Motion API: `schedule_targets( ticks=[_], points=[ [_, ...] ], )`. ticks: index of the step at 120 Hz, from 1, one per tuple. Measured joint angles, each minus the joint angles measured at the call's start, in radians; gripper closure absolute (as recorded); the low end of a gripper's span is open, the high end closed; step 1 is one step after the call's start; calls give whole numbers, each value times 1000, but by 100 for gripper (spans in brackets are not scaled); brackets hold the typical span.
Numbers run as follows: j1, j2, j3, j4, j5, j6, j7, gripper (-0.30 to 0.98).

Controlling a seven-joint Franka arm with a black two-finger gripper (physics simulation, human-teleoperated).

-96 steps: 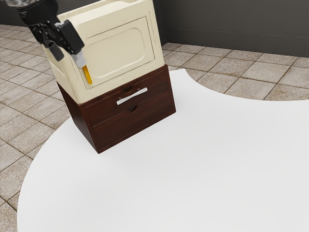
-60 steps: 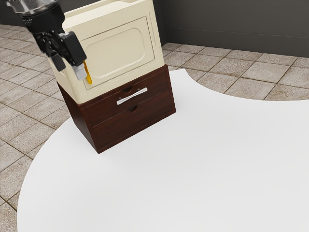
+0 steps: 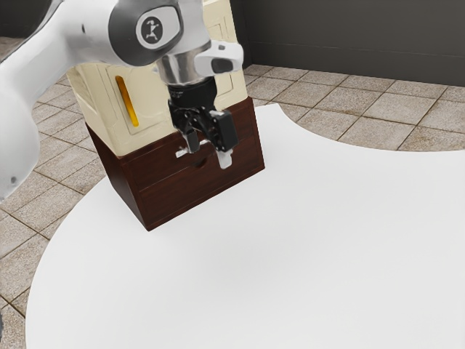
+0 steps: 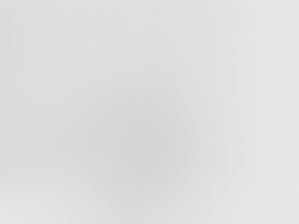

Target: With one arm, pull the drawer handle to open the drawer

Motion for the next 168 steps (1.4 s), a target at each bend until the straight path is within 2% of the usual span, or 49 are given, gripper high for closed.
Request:
schedule_targets(
  ticks=[10,30,95,168],
  points=[
    [0,49,-1,30,3,32,6,2],
    [-8,94,-10,49,55,67,26,2],
    [20,159,9,62,198,163,54,2],
    [62,206,14,62,207,270,50,5]
  ],
)
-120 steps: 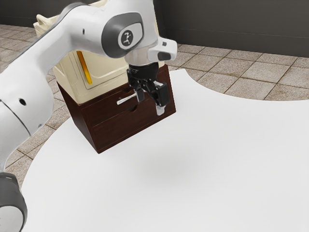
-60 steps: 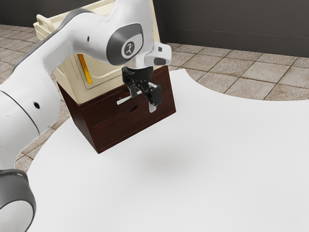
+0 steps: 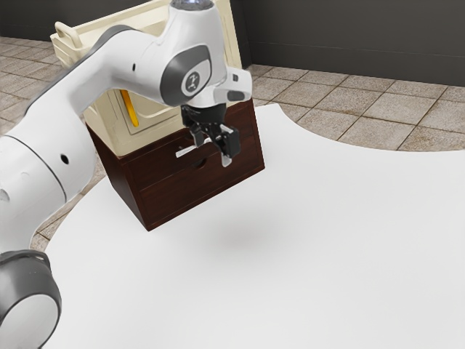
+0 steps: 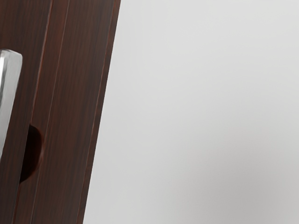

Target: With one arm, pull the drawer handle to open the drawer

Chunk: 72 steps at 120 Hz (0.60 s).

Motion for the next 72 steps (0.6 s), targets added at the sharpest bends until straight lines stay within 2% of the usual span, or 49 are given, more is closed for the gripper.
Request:
schedule_targets(
  ticks=[37,72],
  points=[
    [15,21,4,1,-13,58,-4,6],
    [0,28,18,1,61,68,-24,16]
  ],
)
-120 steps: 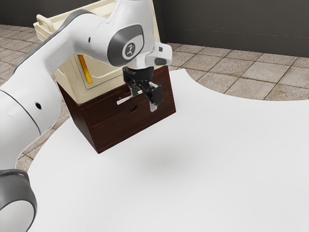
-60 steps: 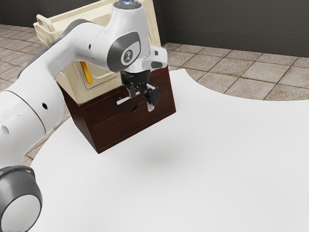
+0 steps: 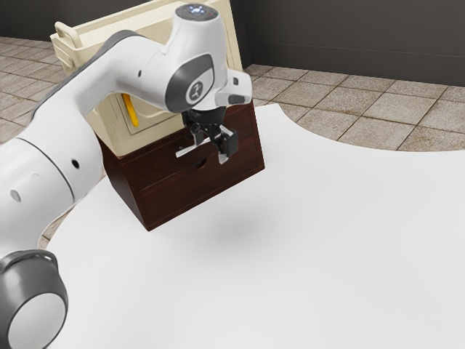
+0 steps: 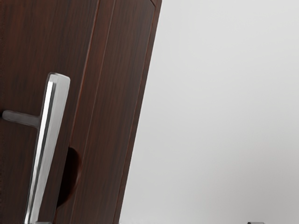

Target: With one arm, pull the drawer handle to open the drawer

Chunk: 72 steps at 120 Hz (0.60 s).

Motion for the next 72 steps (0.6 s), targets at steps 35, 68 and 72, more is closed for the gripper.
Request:
schedule_targets(
  ticks=[35,68,72],
  points=[
    [-4,4,15,16,21,-1,-14,18],
    [-3,15,22,17,23,-1,-21,27],
    [-3,16,22,17,23,0,-22,27]
  ],
)
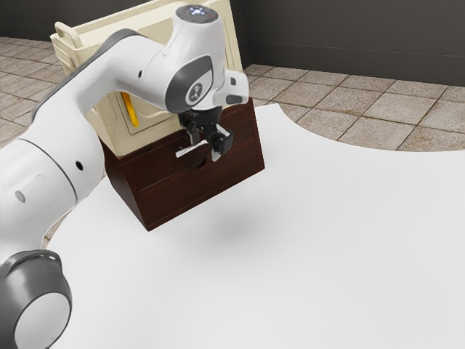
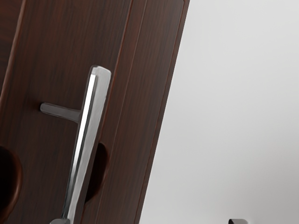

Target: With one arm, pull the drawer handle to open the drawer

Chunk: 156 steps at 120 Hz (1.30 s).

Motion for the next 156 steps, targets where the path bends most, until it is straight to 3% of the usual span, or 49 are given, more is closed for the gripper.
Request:
schedule_targets(
  ticks=[54,156],
  points=[
    [-3,22,0,34,32,-1,-6,27],
    [-12,39,9,26,34,-10,-15,27]
  ],
)
